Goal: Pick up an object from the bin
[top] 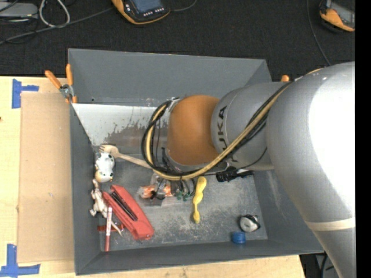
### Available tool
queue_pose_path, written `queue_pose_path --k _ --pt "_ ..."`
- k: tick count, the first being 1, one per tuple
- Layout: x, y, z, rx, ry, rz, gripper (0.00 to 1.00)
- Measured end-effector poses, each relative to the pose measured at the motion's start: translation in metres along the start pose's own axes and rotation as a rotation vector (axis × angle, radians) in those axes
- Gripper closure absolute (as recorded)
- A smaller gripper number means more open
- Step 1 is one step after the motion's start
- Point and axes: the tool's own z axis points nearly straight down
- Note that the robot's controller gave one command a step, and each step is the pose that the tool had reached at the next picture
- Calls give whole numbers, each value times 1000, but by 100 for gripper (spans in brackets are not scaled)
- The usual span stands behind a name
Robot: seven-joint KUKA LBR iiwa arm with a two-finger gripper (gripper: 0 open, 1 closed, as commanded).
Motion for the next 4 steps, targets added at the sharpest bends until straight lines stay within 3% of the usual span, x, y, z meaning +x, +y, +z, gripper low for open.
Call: queue_pose_path --k 4 --pt "1 0 -53 0 3 5 100"
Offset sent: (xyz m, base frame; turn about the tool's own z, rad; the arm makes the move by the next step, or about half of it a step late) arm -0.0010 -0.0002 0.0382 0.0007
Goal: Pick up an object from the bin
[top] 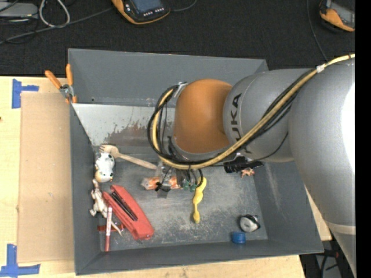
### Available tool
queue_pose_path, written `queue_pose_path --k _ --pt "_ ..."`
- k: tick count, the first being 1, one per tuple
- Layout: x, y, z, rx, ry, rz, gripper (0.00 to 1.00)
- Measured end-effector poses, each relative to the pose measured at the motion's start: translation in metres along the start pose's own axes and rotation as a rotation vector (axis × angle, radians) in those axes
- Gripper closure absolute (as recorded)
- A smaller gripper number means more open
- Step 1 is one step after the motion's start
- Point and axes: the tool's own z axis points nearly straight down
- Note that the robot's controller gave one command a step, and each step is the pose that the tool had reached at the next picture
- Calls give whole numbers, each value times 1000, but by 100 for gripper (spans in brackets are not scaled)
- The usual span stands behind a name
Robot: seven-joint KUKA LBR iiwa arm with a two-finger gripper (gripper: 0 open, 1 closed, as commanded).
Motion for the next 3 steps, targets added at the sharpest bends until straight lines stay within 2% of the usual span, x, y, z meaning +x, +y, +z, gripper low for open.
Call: queue_pose_path --k 1,3 --pt "2 -1 -25 3 9 1 100" --pt "0 0 -101 -1 0 1 100"
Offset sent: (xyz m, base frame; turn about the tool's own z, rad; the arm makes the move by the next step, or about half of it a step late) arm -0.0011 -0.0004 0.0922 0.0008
